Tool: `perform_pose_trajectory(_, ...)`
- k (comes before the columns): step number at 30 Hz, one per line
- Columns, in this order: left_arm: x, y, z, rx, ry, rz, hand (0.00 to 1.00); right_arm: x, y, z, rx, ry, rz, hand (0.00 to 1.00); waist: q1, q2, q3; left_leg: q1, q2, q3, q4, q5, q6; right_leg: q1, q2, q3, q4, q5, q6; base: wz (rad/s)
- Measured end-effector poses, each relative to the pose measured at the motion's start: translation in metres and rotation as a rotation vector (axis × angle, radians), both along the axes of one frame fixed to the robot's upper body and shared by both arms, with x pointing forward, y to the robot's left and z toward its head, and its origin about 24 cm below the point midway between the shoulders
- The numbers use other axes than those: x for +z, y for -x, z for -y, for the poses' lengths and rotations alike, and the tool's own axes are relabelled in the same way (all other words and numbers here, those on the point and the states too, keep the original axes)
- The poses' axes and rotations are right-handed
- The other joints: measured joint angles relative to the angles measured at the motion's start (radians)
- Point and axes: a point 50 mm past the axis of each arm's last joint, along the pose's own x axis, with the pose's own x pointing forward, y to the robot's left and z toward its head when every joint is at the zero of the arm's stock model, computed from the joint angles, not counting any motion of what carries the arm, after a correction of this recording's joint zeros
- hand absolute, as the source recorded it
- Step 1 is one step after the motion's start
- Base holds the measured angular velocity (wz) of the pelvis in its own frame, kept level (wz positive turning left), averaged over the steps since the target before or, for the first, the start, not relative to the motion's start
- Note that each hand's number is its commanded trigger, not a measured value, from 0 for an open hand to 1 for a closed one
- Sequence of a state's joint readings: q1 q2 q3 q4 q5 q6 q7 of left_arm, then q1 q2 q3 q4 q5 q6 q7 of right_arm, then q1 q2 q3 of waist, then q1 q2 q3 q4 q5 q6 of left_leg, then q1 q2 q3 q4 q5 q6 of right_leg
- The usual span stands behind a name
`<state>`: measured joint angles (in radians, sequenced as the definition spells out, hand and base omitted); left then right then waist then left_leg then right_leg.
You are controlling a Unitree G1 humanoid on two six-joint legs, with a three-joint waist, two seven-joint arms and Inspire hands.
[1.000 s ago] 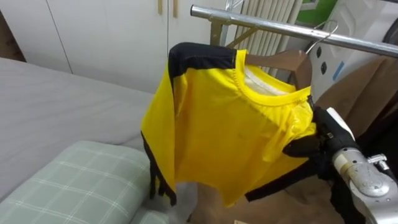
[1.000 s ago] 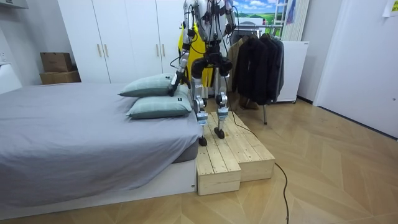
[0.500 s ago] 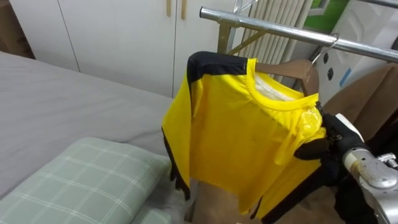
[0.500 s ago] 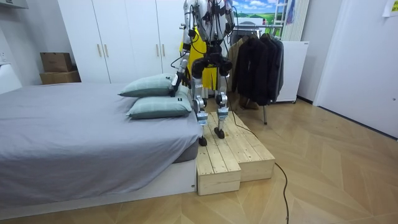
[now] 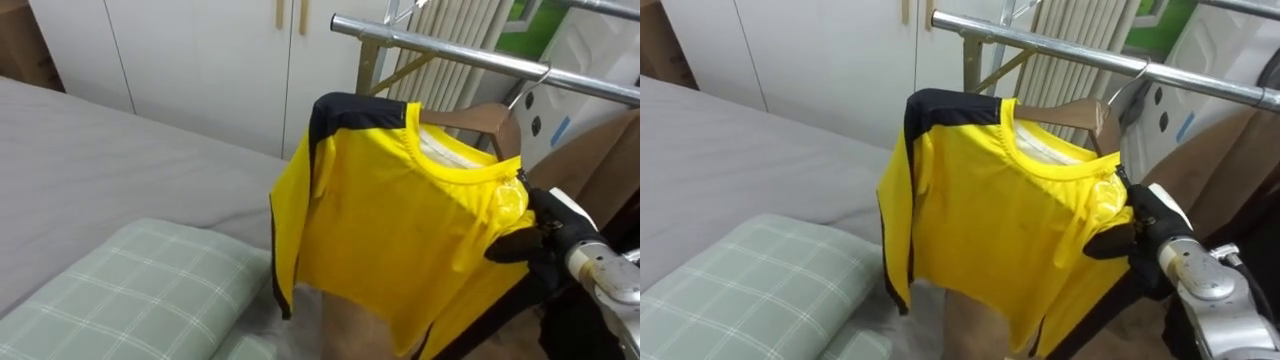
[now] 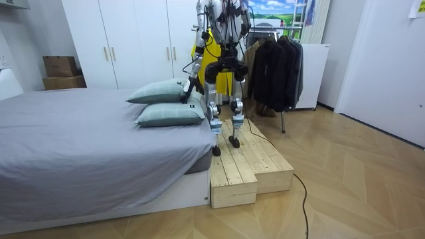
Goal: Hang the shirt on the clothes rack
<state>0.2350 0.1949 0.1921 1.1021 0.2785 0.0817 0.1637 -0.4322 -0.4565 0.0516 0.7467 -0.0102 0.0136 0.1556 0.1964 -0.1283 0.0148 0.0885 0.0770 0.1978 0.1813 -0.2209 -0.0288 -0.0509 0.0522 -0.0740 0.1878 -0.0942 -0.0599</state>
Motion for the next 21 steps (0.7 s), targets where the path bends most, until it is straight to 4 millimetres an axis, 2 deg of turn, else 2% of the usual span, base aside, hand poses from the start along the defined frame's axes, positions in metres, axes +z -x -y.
perform_pose_trajectory(21, 0.0003, -0.0018, -0.0006, -0.001, -0.004, 0.005, 0.0, -0.0075, 0.0041, 0.0057, -0.027, 0.005, -0.004, 1.0, 0.003, 0.006, 0.0008, 0.027, 0.0, -0.003, -0.014, 0.0, 0.0, 0.025, 0.0, -0.007, -0.004, -0.001, 0.0, 0.0)
